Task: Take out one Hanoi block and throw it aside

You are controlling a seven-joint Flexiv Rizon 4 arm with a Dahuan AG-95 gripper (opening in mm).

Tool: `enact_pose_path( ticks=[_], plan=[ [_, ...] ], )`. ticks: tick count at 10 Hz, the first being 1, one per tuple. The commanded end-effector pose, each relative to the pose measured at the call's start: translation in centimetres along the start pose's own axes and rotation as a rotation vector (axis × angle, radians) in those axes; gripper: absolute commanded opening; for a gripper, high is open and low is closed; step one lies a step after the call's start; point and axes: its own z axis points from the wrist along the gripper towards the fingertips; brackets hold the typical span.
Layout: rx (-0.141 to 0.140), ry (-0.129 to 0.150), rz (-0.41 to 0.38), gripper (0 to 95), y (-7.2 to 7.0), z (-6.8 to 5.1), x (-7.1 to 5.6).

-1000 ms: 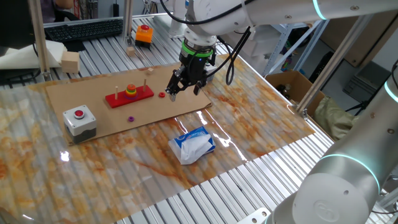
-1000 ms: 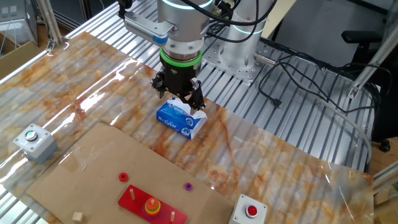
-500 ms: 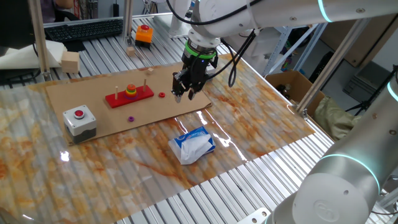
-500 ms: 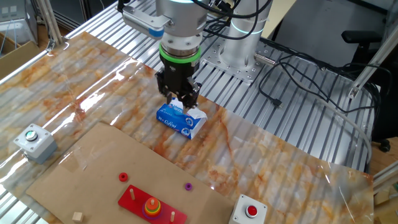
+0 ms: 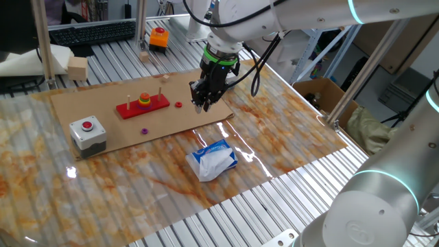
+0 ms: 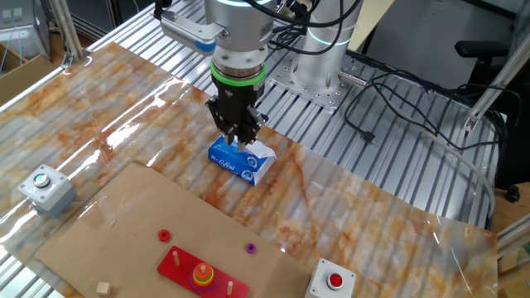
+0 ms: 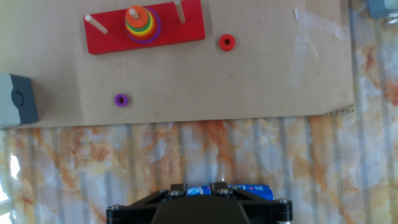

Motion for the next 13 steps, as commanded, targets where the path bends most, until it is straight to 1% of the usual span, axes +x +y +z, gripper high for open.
enact_pose_path(
  ticks=[1, 3, 4, 5, 7, 8, 13],
  plan=[
    [-0.004, 0.001, 0.002, 19.0, 0.06, 0.1, -0.08],
    [-0.006, 0.0, 0.006, 19.0, 0.08, 0.16, -0.08],
    [-0.006, 0.0, 0.03, 19.0, 0.08, 0.18, -0.07],
    [-0.015, 0.001, 0.021, 19.0, 0.09, 0.2, -0.02],
    [-0.013, 0.001, 0.032, 19.0, 0.13, 0.37, 0.22],
    [-0.018, 0.001, 0.041, 0.0, 0.14, 0.39, 0.29],
    [-0.016, 0.001, -0.008, 0.0, 0.31, 0.3, 0.31]
  ],
)
